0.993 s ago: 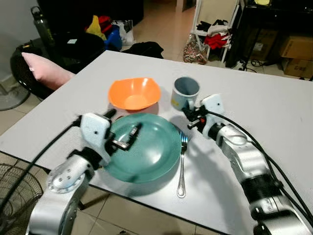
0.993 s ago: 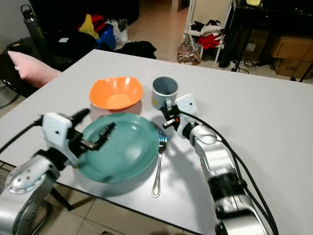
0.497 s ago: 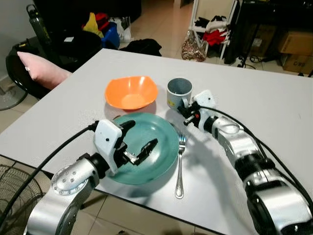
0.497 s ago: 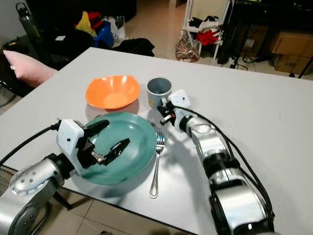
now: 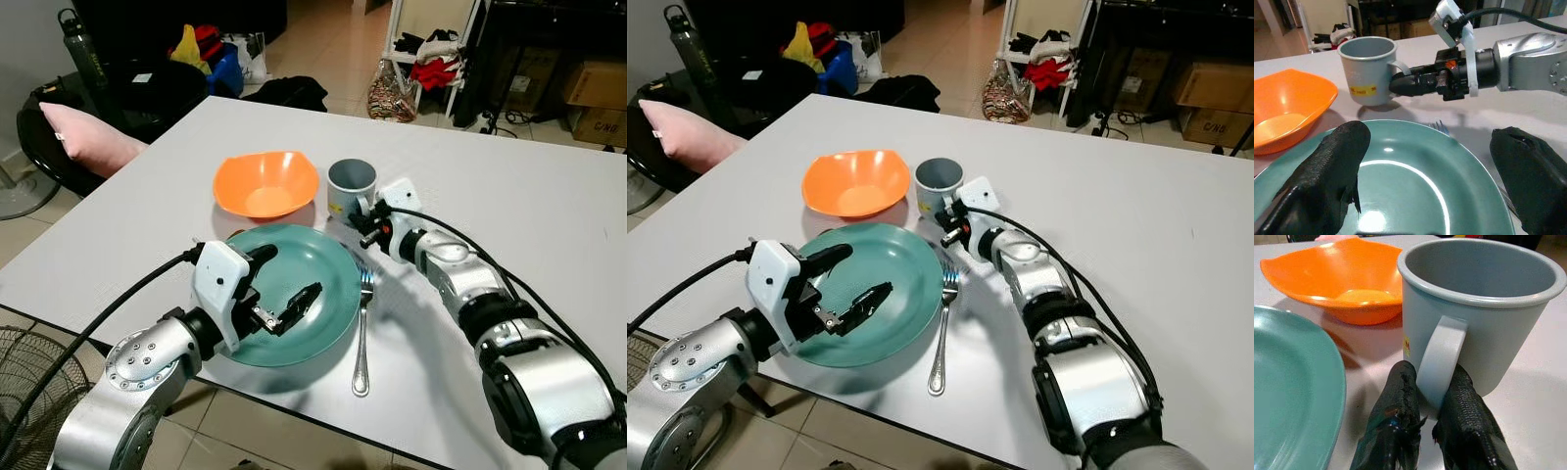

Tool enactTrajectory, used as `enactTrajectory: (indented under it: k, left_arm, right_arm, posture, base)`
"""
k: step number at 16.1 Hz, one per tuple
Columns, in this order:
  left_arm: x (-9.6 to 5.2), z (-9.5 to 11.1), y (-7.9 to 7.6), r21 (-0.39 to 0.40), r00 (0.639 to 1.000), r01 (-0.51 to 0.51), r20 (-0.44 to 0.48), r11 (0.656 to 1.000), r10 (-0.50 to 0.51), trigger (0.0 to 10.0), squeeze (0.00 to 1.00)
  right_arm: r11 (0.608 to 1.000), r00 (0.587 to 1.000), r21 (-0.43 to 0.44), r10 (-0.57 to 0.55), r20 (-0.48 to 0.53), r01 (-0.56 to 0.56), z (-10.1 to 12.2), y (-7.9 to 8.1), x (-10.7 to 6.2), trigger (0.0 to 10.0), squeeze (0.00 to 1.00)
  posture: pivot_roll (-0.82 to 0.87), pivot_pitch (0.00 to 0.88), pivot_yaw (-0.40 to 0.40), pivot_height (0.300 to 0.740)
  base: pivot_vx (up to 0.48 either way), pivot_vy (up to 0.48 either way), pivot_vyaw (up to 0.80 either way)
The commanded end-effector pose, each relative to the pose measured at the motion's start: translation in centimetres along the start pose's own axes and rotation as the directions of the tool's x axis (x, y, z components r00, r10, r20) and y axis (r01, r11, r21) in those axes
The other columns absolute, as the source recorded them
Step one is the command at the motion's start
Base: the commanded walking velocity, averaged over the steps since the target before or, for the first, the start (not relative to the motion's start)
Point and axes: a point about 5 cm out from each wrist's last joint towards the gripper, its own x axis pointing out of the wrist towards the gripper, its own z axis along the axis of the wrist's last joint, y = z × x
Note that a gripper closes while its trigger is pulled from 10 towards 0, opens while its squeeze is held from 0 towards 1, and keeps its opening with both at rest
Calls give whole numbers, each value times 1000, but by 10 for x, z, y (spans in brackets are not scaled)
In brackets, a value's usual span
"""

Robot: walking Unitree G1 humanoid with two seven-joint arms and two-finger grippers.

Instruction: Setting the table

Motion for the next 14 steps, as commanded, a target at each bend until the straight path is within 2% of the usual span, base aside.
enactTrajectory:
  k: [1, 2, 9, 12, 13, 14]
  left_arm:
    - [-1, 2, -1, 10, 1000, 7, -3, 1000, -7, 10000, 0]
    - [-1, 2, -1, 10, 1000, 8, -5, 1000, -8, 10000, 0]
    - [-2, 1, -2, 9, 1000, 6, -14, 1000, -6, 10000, 0]
    - [-3, 1, -3, 11, 1000, 2, -15, 1000, -2, 10000, 0]
    - [-4, 1, -3, 7, 1000, -1, -12, 1000, 1, 10000, 0]
    - [-5, 2, -4, -9, 1000, -3, 2, 1000, 3, 10000, 0]
  right_arm:
    - [1000, 1000, 1, -5, 21, 5, 7, 0, 3, 10000, 298]
    - [1000, 1000, 7, -9, 14, 9, 7, 0, 4, 10000, 553]
    - [999, 999, 10, -31, -24, 31, 1, 5, 7, 10000, 549]
    - [999, 999, 11, -39, -24, 39, -2, 2, 5, 10000, 561]
    - [999, 999, 7, -45, -21, 45, -4, -2, 1, 10000, 765]
    - [999, 999, 14, -50, -10, 50, -5, -5, -1, 10000, 827]
  posture:
    - [-60, 0, 61, 740]
    - [-58, 0, 61, 740]
    - [-51, 0, 58, 740]
    - [-46, 0, 54, 740]
    - [-44, 0, 53, 740]
    - [-47, 0, 53, 740]
  base:
    - [0, 0, 0]
    - [0, 0, 0]
    - [0, 0, 0]
    - [0, 0, 0]
    - [0, 0, 0]
    - [0, 0, 0]
